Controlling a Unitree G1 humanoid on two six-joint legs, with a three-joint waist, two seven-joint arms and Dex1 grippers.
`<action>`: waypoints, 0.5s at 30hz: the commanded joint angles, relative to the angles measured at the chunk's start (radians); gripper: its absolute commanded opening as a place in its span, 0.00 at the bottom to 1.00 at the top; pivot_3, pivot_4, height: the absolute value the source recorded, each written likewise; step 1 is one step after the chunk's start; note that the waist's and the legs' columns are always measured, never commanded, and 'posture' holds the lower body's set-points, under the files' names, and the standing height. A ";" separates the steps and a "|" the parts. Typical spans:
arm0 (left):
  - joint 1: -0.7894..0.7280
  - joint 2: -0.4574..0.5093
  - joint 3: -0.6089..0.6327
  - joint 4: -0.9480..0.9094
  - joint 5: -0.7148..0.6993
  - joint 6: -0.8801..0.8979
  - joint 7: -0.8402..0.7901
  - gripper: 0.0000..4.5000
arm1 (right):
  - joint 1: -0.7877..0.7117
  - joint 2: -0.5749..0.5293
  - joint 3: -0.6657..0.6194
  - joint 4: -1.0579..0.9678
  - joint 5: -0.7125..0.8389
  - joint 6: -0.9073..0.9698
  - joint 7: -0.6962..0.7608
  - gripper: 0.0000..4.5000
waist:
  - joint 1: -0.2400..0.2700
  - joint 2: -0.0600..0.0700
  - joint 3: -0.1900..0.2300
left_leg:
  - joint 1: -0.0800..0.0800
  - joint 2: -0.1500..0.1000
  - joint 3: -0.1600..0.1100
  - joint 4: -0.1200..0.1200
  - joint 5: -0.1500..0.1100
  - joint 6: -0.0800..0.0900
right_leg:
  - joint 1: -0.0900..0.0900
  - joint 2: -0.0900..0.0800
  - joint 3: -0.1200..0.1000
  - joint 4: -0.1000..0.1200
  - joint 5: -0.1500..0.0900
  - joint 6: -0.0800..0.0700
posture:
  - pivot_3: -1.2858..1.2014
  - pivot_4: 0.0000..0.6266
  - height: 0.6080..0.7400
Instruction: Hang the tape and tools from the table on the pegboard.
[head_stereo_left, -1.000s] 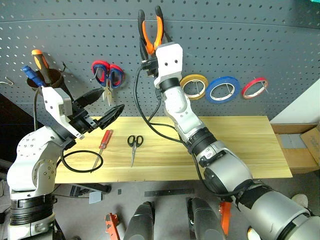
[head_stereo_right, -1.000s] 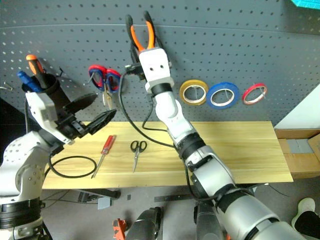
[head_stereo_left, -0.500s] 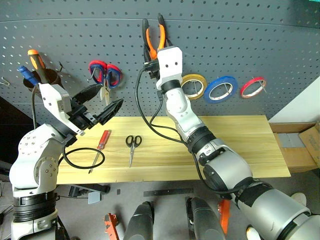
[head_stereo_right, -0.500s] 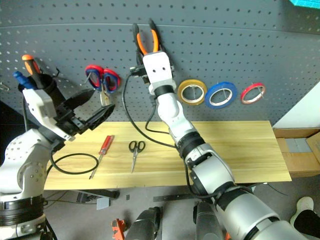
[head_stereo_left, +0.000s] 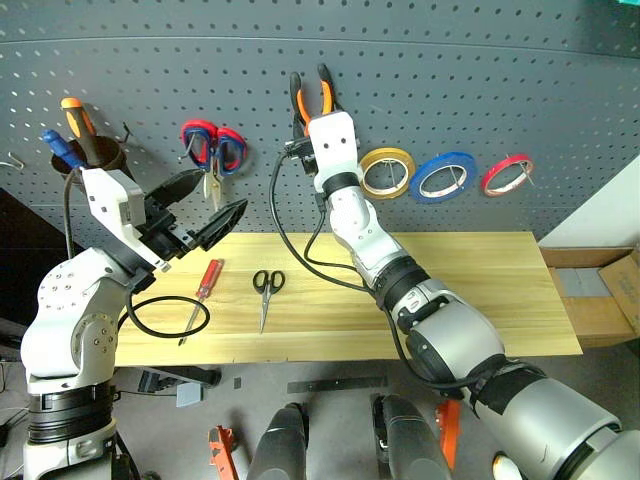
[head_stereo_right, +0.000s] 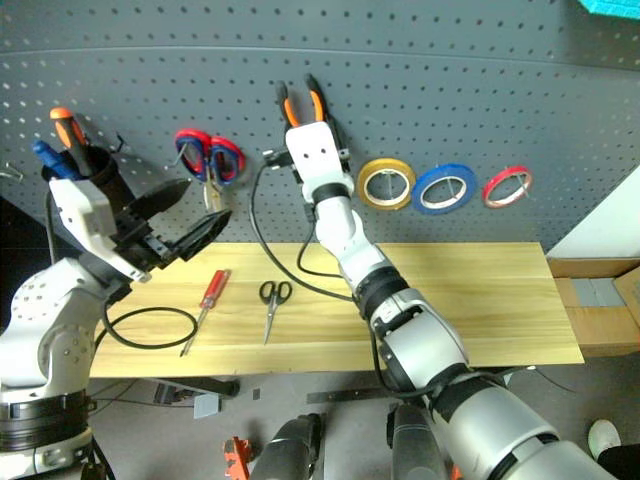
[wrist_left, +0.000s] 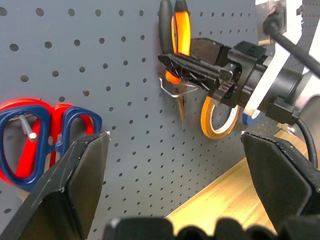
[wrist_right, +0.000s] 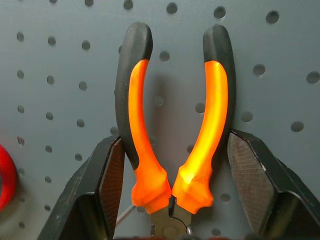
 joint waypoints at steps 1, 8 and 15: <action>-0.007 0.003 0.009 -0.010 0.007 -0.025 0.002 1.00 | -0.032 0.148 -0.030 -0.007 0.019 0.027 -0.020 0.58 | 0.001 0.000 0.000 | 0.000 0.000 0.000 0.000 0.000 0.000 | 0.000 0.000 0.000 0.000 0.000 0.000 | 0.57 0.33 1.00; 0.003 -0.016 0.005 -0.015 0.015 -0.031 0.011 1.00 | 0.000 0.158 -0.017 -0.040 0.019 0.057 -0.021 0.58 | 0.003 0.000 0.000 | 0.000 0.000 -0.002 0.000 0.001 -0.001 | 0.001 0.001 -0.001 0.001 0.001 -0.001 | 0.57 0.33 1.00; -0.002 -0.015 0.003 -0.007 0.018 -0.032 0.010 1.00 | 0.008 0.156 -0.009 -0.052 0.019 0.087 -0.027 1.00 | 0.003 0.000 0.000 | 0.000 0.000 -0.002 0.000 0.001 -0.001 | 0.001 0.001 -0.002 0.001 0.001 -0.002 | 0.56 0.34 1.00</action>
